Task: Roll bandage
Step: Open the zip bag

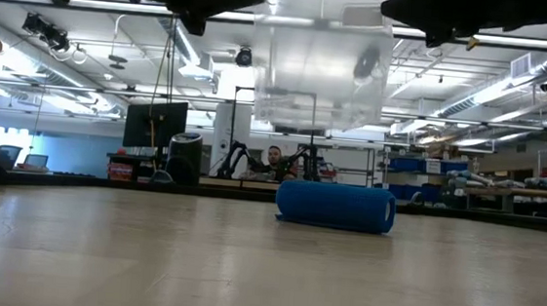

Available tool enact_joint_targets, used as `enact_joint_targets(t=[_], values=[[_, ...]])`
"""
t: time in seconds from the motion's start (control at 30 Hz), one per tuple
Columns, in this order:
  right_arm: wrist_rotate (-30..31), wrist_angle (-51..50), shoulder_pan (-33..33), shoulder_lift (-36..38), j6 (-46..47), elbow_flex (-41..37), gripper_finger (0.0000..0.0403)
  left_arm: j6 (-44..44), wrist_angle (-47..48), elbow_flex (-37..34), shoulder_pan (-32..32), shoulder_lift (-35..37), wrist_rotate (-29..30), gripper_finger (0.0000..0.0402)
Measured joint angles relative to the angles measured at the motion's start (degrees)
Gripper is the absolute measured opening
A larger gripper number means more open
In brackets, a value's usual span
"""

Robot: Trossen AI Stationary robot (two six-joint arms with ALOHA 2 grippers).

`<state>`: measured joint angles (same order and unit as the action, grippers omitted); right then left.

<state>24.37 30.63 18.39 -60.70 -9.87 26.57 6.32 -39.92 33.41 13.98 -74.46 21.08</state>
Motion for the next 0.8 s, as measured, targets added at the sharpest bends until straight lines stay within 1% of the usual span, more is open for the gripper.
enact_joint_targets(t=[0.13,0.23,0.33,0.5,0.6,0.67,0.8], values=[[-4.23,1.90,-1.49,-2.20,1.11,0.13,0.0000,-0.62,0.07,0.43,0.01,-1.06,-0.59,0.0007],[-5.37,1.78,-2.68,-4.28,1.22,1.57,0.0000,-0.62,0.13,1.24,-0.11,-2.43,-0.72,0.0004],[-6.40,-1.42,-3.35,-5.52,0.54,3.32,0.0000,0.22,3.75,1.83,-0.19,-2.97,-0.25,0.0004],[-5.37,-8.31,-3.26,-2.85,0.23,4.39,0.0000,1.11,8.06,2.03,0.00,-1.95,2.35,0.0004],[-2.38,-12.35,-3.17,-1.37,1.36,4.39,0.0000,2.29,8.42,2.03,0.02,-1.92,2.73,0.0004],[-0.21,-13.41,-3.17,-1.04,2.25,4.39,0.0000,3.21,7.56,2.01,0.02,-1.94,2.72,0.0004],[0.12,-12.26,-3.51,-1.04,5.55,4.39,0.0007,3.85,7.47,1.99,0.02,-1.90,2.03,0.0004]])
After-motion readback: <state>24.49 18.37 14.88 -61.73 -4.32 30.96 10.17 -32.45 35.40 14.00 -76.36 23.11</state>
